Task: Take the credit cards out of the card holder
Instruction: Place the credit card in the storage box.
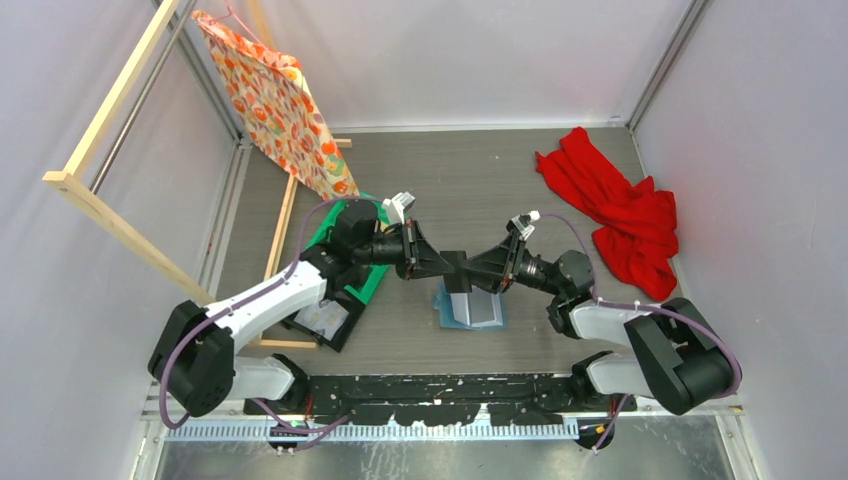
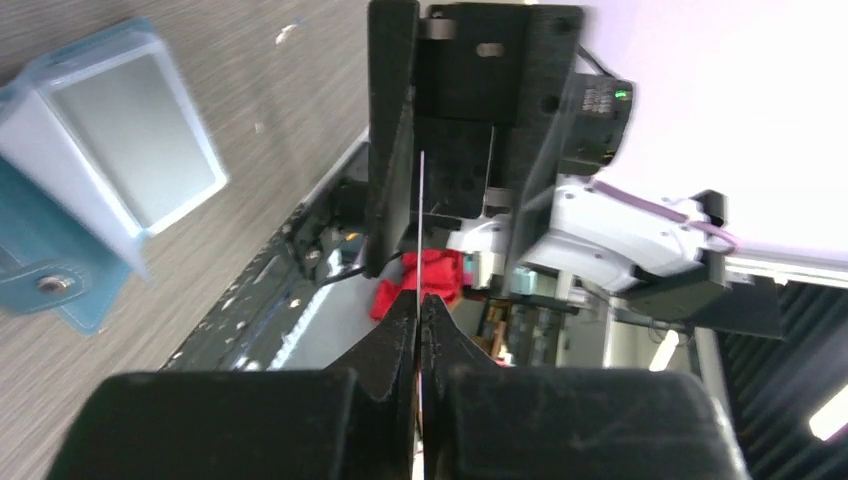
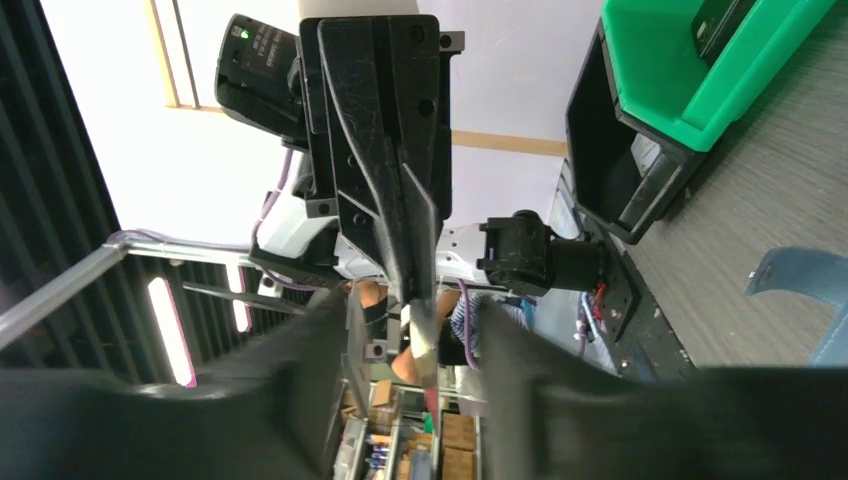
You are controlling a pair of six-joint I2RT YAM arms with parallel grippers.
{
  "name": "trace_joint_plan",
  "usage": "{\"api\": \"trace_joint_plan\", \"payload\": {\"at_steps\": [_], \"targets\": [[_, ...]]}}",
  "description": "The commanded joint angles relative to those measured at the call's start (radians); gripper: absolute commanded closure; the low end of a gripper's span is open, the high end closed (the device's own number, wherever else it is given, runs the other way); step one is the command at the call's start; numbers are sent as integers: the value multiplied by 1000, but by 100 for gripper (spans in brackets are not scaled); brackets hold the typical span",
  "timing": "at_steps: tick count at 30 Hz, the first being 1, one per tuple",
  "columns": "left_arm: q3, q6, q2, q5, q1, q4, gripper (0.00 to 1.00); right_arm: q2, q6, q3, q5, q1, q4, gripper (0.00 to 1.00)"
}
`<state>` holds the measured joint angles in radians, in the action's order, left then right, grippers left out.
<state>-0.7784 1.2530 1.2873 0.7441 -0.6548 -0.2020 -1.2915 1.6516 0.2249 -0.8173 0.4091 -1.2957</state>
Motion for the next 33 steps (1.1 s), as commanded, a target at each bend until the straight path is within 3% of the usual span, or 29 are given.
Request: {"api": "trace_joint_plan", "payload": {"at_steps": [1, 4, 6, 8, 10, 12, 14, 20, 27, 33], "targets": [[-149, -198, -34, -89, -4, 394, 99, 14, -66, 49, -21, -10, 87, 23], [-358, -429, -51, -299, -3, 860, 99, 100, -174, 66, -3, -28, 314, 11], [-510, -548, -39, -481, -2, 1125, 99, 203, -353, 126, 39, -29, 641, 10], [-634, -638, -10, -659, -3, 1326, 99, 317, -571, 217, 134, -29, 1107, 9], [-737, -678, 37, -881, -3, 1484, 100, 405, -745, 304, 229, -29, 1371, 7], [-783, -690, 100, -1038, -4, 1606, 99, 429, -818, 368, 288, -29, 1504, 7], [-817, -675, 185, -1241, -6, 1709, 99, 437, -843, 404, 317, -29, 1560, 7], [-880, -543, 454, -1593, -65, 1920, 100, 426, -822, 390, 320, -29, 1535, 7], [-878, -555, 555, -1807, -100, 1894, 99, 411, -801, 362, 310, -29, 1502, 7], [-807, -698, 566, -1856, -118, 1763, 100, 380, -772, 341, 289, -30, 1448, 7]]}}
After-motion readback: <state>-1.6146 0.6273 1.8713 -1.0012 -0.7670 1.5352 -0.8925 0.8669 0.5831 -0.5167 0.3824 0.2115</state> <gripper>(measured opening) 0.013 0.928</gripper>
